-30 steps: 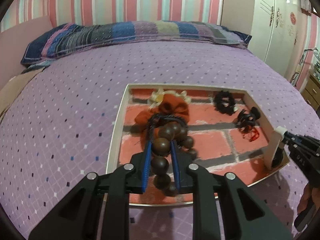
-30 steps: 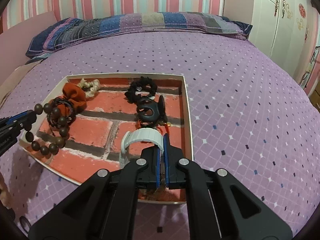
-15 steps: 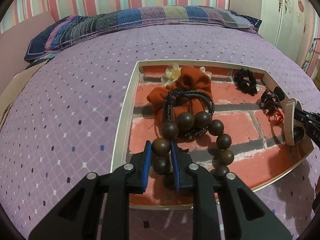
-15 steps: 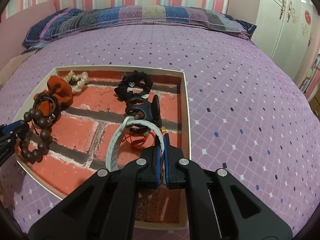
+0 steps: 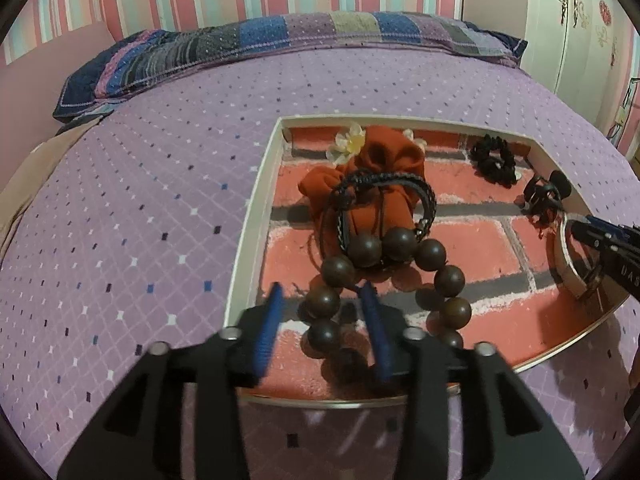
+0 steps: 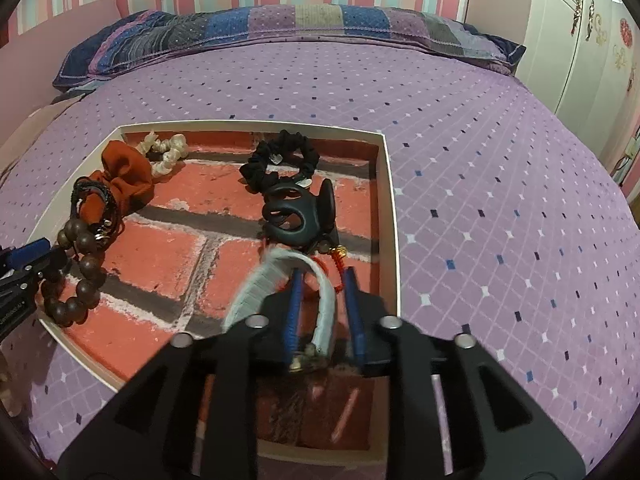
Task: Organize jewelry
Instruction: 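Open both tools to release the bead bracelet and watch in the tray, then move the left tool to the brown stone pendant while the right tool approaches the red-bead hair tie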
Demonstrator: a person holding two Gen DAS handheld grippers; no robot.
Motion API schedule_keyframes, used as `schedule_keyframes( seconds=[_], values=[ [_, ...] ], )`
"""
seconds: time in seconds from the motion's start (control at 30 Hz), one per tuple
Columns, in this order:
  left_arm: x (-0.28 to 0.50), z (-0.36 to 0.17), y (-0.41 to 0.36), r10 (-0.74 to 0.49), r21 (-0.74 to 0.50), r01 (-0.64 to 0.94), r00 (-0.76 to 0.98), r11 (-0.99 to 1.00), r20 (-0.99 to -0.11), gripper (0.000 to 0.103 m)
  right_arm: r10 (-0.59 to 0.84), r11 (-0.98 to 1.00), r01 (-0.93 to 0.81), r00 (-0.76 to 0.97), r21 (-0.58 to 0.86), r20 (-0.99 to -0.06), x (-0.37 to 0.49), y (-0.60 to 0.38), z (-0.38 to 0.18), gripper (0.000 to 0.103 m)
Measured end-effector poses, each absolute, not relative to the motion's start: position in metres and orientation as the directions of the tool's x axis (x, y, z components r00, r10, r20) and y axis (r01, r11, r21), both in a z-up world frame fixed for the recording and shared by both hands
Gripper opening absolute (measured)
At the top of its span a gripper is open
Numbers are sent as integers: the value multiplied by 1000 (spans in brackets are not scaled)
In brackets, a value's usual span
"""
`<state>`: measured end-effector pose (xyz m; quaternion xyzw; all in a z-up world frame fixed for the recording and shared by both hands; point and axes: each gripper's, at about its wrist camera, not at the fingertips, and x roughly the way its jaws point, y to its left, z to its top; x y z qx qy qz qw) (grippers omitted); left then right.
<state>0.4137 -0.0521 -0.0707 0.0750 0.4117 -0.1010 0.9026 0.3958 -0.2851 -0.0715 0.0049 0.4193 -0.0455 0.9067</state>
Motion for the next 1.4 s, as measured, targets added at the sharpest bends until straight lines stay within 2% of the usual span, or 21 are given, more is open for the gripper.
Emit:
schedule_keyframes(
  seconds=[0.13,0.2,0.23,0.27,0.3,0.33,0.43,0.5,0.57,0.63,0.7,1.07,1.4],
  values=[
    [409,-62,-47,-149,17,246,640,969,-754,43,-70,996,84,647,-20,-759,389,-286,-69,27],
    [404,-55,-44,-163,5,250,647,968,-745,43,-49,996,89,657,13,-752,384,-290,-65,41],
    [401,-50,-43,-166,6,253,652,967,-740,45,-31,996,85,666,35,-746,381,-292,-63,45],
    [397,-45,-42,-167,7,254,658,967,-734,48,-19,995,84,675,51,-738,378,-293,-59,54],
    [394,-40,-40,-169,6,252,665,968,-727,60,-19,995,86,681,55,-732,376,-293,-57,61],
    [390,-34,-37,-172,3,249,678,969,-715,67,-23,994,90,687,54,-726,373,-294,-54,64],
    [376,-16,-26,-187,-15,245,696,969,-693,68,-40,992,110,711,55,-702,361,-295,-44,78],
    [365,-6,-15,-192,-22,242,707,970,-681,69,-64,990,134,736,52,-674,347,-296,-35,94],
    [350,4,1,-191,-24,237,715,971,-673,72,-107,986,163,763,30,-638,330,-293,-26,99],
    [334,12,18,-167,-10,213,735,977,-657,87,-136,983,181,774,11,-618,317,-290,-19,99],
    [313,19,40,-152,-4,193,759,981,-634,90,-165,980,200,787,-8,-595,298,-285,-12,99],
    [221,14,128,-87,-16,99,773,995,-629,93,-137,984,175,816,14,-561,217,-231,-6,99],
    [196,-8,155,-88,-25,95,757,995,-648,93,-84,992,123,800,25,-595,179,-167,-34,99]
  ],
)
